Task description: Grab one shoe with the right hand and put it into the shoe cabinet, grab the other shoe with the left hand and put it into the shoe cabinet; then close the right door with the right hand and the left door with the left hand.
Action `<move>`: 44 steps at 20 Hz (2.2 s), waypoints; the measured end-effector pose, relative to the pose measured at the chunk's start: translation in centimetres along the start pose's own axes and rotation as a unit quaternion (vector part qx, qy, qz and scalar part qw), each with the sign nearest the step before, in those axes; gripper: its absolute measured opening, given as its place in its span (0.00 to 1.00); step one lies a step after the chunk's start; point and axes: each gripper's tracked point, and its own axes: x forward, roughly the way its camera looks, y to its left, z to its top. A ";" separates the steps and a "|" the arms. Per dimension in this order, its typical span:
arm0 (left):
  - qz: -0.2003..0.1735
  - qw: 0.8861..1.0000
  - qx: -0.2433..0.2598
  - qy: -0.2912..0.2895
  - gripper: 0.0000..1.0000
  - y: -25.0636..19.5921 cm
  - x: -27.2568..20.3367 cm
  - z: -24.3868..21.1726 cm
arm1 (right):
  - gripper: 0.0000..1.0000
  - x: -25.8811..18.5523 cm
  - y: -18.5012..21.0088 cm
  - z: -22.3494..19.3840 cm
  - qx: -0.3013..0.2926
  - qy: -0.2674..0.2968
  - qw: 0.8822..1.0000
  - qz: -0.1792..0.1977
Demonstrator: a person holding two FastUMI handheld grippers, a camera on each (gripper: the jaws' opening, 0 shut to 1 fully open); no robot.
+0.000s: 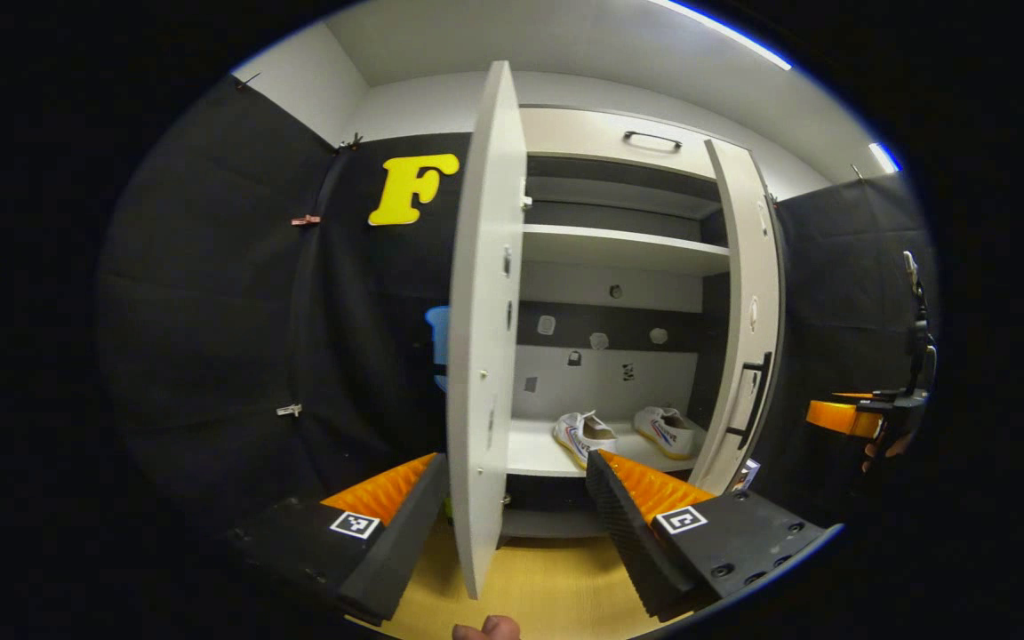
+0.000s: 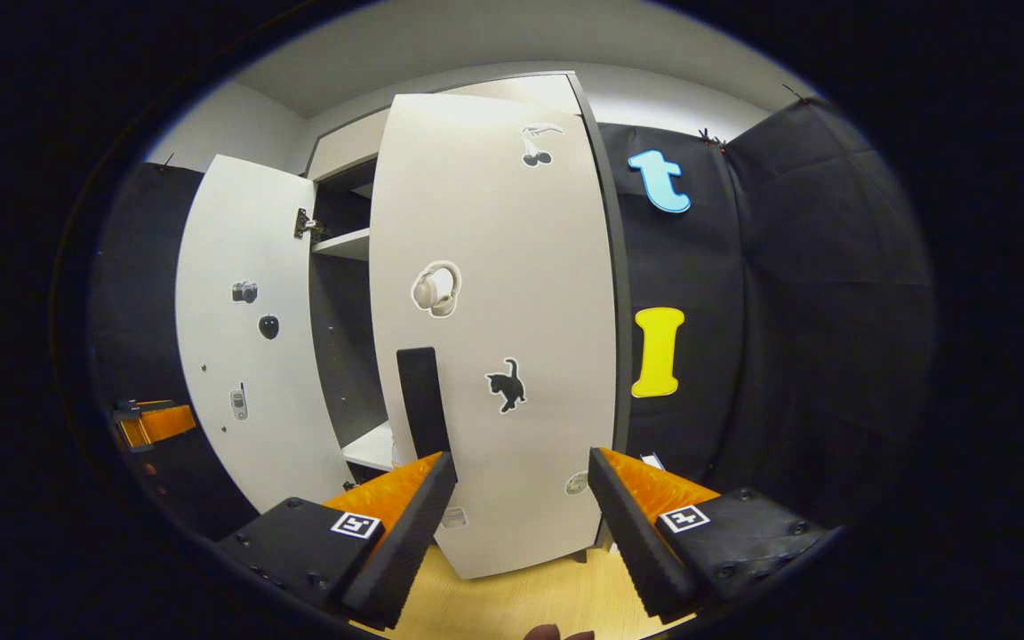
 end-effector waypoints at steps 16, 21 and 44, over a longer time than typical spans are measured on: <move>0.054 0.998 0.014 0.019 0.95 12.6 8.7 -1.8 | 0.98 -3.1 -0.2 1.0 -0.002 -0.024 0.999 -0.048; 0.041 0.999 0.018 0.007 0.94 12.0 9.2 -1.8 | 0.98 -3.9 -0.9 0.9 -0.017 -0.026 0.998 -0.063; -0.085 0.996 0.037 -0.003 0.95 -9.1 8.3 -2.0 | 0.98 -2.5 -0.8 0.6 0.012 -0.012 1.000 -0.025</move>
